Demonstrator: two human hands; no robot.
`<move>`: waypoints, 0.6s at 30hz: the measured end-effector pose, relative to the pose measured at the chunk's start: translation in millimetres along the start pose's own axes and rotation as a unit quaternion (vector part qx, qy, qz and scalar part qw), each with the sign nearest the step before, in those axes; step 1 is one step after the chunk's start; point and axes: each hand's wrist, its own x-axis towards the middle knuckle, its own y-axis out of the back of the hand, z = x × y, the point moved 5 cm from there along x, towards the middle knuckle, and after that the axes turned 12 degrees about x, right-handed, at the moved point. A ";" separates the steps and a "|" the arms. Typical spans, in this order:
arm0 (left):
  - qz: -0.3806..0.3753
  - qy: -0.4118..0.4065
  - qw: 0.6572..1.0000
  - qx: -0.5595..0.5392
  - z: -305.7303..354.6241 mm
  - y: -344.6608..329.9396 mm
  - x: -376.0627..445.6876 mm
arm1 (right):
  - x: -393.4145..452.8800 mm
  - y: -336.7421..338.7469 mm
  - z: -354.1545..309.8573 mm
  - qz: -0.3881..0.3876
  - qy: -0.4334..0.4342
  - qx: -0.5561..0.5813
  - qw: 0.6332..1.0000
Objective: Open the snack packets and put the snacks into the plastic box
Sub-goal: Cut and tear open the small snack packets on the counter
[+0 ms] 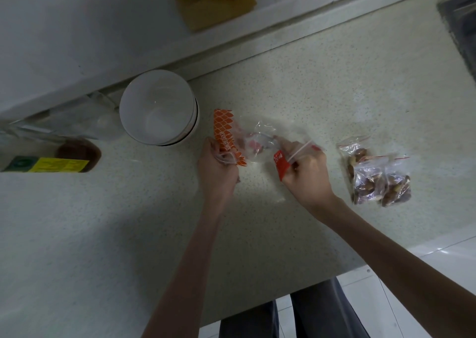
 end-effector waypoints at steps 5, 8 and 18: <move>0.019 -0.017 1.000 0.016 1.7 2.1 1.8 | 1.4 -5.0 5.1 -0.005 -0.015 -0.008 1.000; 0.020 -0.023 0.999 0.015 2.6 1.8 -0.2 | 1.7 -7.8 7.8 -0.018 -0.055 0.041 0.997; 0.024 -0.044 0.998 0.023 4.0 5.0 -0.6 | 9.1 18.3 11.4 0.009 -0.111 0.052 0.992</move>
